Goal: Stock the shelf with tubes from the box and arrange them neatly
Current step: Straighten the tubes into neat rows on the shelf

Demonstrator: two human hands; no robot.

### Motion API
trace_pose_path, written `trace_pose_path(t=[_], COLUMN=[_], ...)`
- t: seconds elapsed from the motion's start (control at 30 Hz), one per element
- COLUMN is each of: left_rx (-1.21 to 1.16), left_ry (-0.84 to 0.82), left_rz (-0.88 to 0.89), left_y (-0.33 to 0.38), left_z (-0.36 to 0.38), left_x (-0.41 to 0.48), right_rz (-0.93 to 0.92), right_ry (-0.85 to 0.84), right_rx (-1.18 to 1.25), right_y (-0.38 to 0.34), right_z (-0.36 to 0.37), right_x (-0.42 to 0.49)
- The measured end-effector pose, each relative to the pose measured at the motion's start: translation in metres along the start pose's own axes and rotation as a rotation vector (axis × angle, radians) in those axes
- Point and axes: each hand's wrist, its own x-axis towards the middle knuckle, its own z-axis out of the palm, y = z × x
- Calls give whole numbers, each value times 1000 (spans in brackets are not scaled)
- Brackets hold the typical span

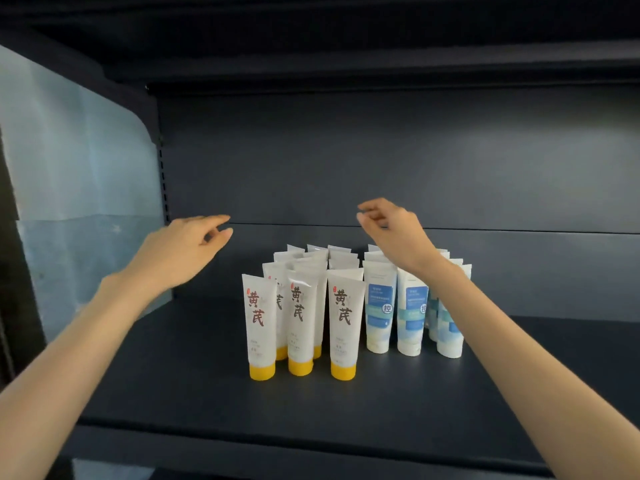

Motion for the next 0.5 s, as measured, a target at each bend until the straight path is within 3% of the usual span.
trace_pose_path(t=[0.17, 0.5], left_rx=[-14, 172], left_ry=[-60, -220], left_rz=[109, 441], left_y=[-6, -15], left_z=[15, 63], left_x=[60, 154], right_rz=[-26, 32], right_ry=[-84, -300], right_rx=[-155, -375], right_y=[3, 30], right_z=[13, 45], right_x=[47, 116])
